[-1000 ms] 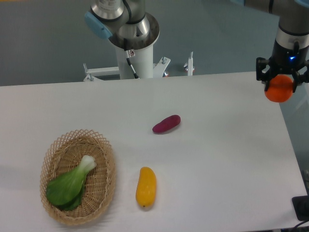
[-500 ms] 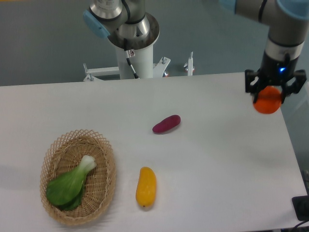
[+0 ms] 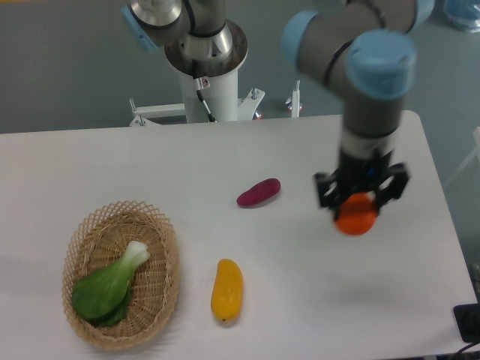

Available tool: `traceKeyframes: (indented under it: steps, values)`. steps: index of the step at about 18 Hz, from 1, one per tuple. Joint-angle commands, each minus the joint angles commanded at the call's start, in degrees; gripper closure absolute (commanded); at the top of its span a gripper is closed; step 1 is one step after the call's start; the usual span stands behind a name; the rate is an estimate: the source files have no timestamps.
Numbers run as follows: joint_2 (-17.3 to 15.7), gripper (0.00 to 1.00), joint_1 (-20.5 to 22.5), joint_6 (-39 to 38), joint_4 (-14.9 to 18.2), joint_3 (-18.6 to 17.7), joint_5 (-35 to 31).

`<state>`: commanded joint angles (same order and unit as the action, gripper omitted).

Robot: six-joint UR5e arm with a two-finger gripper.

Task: Place the orange in the basket
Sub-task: 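Carry the orange across the table and lower it into the wicker basket, then open the gripper to release the orange beside the bok choy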

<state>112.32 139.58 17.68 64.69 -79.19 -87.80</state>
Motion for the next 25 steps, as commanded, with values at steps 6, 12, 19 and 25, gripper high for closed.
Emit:
traceKeyframes:
  steps: [6, 12, 19, 25]
  values:
    - [1.1, 0.42, -10.5, -12.1, -0.2, 0.0, 3.2]
    - [5.8, 0.42, -18.6, -17.8, -3.9, 0.1, 5.3]
    - [9.4, 0.31, -21.7, -17.9, -4.3, 0.0, 7.4]
    - [9.2, 0.0, -21.9, -17.2, -4.4, 0.1, 7.0]
